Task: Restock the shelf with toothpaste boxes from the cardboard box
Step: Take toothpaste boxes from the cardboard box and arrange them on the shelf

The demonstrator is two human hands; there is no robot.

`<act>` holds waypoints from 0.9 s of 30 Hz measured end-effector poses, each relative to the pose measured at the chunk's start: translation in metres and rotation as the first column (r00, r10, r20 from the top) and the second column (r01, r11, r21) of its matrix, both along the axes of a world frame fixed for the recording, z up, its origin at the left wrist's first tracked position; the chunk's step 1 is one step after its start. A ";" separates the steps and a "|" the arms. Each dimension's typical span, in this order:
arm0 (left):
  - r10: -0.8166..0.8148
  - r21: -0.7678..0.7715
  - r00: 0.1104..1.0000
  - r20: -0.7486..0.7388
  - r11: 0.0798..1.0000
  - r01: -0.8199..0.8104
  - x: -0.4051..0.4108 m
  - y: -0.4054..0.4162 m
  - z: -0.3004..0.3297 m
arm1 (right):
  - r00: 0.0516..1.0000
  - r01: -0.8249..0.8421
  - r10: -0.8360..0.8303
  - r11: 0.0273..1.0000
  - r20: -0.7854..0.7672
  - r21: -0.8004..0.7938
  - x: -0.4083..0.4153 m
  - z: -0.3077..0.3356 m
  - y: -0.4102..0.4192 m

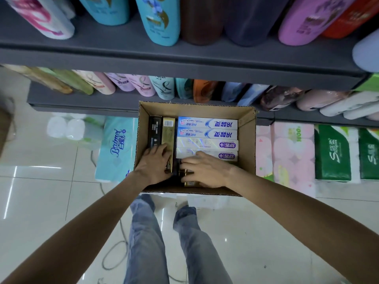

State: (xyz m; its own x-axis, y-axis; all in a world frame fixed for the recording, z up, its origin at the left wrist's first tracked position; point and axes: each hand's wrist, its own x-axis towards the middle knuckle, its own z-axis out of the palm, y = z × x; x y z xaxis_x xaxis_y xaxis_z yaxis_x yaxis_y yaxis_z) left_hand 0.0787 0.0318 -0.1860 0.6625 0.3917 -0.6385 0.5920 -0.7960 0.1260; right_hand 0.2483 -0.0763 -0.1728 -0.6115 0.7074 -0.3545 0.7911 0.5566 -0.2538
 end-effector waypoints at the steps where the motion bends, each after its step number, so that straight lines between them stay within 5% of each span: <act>1: 0.068 -0.098 0.996 0.055 0.993 -0.063 0.000 -0.003 0.001 | 0.998 0.038 -0.036 0.999 -0.050 0.040 0.005 0.004 -0.007; 3: 0.354 -0.469 0.930 0.102 0.841 -0.269 0.003 -0.011 0.006 | 0.989 0.098 -0.088 0.992 -0.122 0.080 0.013 0.010 -0.020; 4: 0.498 -0.657 0.866 0.038 0.665 -0.354 0.006 -0.016 0.010 | 0.985 0.112 -0.098 0.989 -0.145 0.094 0.017 0.012 -0.025; 6: 0.619 -0.838 0.777 -0.118 0.358 -0.412 0.011 -0.023 0.017 | 0.974 0.140 -0.124 0.987 -0.190 0.073 0.021 0.014 -0.030; 7: 0.629 -0.858 0.763 -0.151 0.300 -0.417 0.013 -0.025 0.017 | 0.958 0.174 -0.162 0.984 -0.237 0.028 0.022 0.015 -0.033; 10: 0.632 -0.827 0.766 -0.119 0.364 -0.429 0.017 -0.033 0.013 | 0.711 0.500 -0.512 0.850 -0.482 -0.166 0.020 0.019 -0.038; 12: 0.655 -0.775 0.753 -0.056 0.447 -0.447 0.019 -0.040 0.009 | 0.507 0.685 -0.701 0.681 -0.501 -0.259 0.021 0.025 -0.039; 13: 0.676 -0.750 0.736 -0.029 0.472 -0.463 0.021 -0.043 0.009 | 0.486 0.718 -0.749 0.636 -0.450 -0.283 0.022 0.028 -0.039; 18: 0.730 -0.706 0.682 0.041 0.505 -0.497 0.028 -0.048 0.019 | 0.627 0.669 -0.775 0.587 -0.077 -0.456 0.022 0.022 -0.048; 27: 0.788 -0.743 0.605 0.115 0.473 -0.474 -0.006 -0.021 0.099 | 0.587 0.673 -0.789 0.600 -0.181 -0.432 0.021 0.069 -0.045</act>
